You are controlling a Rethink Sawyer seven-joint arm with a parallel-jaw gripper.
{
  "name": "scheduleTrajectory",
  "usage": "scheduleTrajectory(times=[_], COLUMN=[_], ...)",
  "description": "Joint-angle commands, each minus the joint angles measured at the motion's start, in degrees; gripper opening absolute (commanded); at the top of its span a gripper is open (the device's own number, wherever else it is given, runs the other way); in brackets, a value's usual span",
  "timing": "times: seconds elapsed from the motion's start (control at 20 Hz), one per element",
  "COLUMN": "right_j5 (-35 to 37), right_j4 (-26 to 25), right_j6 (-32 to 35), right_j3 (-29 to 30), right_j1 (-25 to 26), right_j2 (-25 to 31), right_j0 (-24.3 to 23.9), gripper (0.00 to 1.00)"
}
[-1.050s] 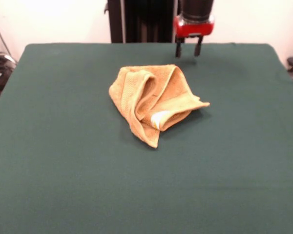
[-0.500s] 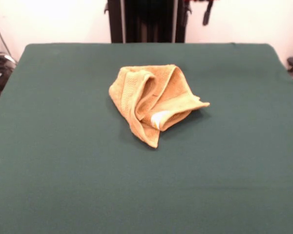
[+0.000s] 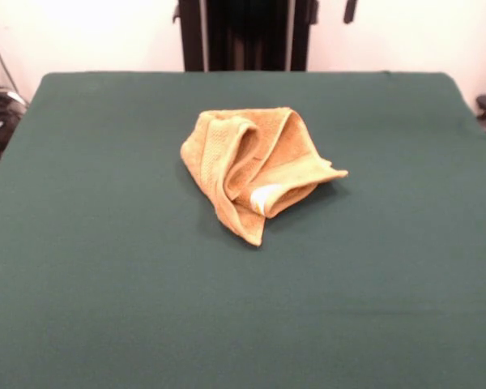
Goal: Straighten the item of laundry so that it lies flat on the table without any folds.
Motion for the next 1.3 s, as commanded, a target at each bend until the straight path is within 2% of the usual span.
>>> scheduleTrajectory(times=[0.05, 0.4, 0.65, 1.1, 1.3], right_j5=[0.29, 1.06, 1.18, 1.82, 4.58], right_j4=[3.58, 3.65, 3.36, 4.26, 4.62], right_j6=[12.68, 12.54, 12.00, 11.63, 11.21], right_j3=[2.58, 2.14, -0.45, -7.75, -12.00], right_j1=[2.17, 1.86, 3.43, 7.50, 8.43], right_j2=[3.94, 3.75, 3.46, 3.19, 2.33], right_j0=[0.52, 0.68, 0.91, 0.86, 1.19], gripper=[1.00, 1.00, 1.00, 1.00, 1.00])
